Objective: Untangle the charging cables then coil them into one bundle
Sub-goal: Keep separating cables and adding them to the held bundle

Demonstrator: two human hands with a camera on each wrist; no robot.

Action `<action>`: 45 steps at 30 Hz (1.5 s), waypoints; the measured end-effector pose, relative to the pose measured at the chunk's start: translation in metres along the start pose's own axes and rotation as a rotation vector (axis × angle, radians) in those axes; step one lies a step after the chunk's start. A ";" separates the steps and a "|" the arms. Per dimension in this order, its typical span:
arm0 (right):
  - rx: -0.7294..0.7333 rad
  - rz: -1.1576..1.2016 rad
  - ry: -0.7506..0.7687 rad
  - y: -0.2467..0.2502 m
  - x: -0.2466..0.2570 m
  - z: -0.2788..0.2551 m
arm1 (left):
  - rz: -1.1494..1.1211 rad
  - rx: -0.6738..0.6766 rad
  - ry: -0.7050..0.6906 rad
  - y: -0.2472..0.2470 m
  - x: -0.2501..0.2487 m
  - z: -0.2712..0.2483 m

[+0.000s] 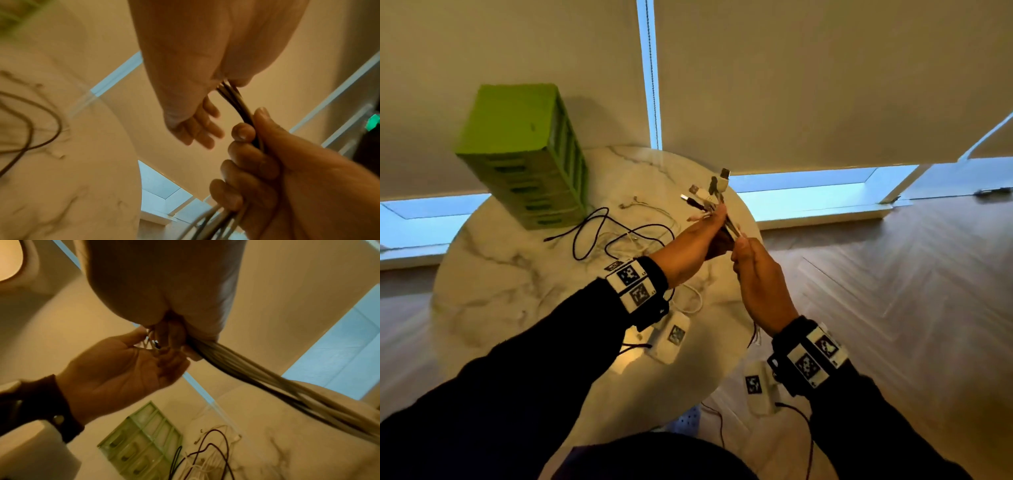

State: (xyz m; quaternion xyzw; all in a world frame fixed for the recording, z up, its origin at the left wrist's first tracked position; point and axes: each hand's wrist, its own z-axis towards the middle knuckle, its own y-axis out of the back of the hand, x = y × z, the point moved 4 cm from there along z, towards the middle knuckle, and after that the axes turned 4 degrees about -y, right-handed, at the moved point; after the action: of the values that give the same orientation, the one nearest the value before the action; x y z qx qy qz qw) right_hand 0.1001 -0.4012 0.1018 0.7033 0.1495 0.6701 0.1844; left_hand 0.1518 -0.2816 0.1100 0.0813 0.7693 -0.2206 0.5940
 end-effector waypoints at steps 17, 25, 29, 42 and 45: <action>0.535 -0.005 0.051 -0.117 0.018 0.085 | -0.250 -0.481 -0.014 0.168 -0.006 -0.032; 0.525 -0.436 -0.037 -0.173 -0.042 0.235 | -0.100 -0.530 0.079 0.206 0.005 -0.002; 0.484 -0.516 -0.111 -0.211 -0.071 0.272 | -0.081 -0.528 0.098 0.214 0.020 0.004; 0.447 -0.613 -0.041 -0.225 -0.101 0.292 | 0.030 -0.502 0.104 0.217 0.032 -0.007; 0.354 -0.469 0.023 -0.201 -0.075 0.297 | 0.021 -0.522 0.115 0.216 0.038 -0.010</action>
State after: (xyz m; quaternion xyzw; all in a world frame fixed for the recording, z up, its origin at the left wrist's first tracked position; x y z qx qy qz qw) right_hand 0.3998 -0.2748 -0.0671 0.6630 0.4246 0.5808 0.2070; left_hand 0.2164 -0.0900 0.0236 -0.0541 0.8319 -0.0038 0.5523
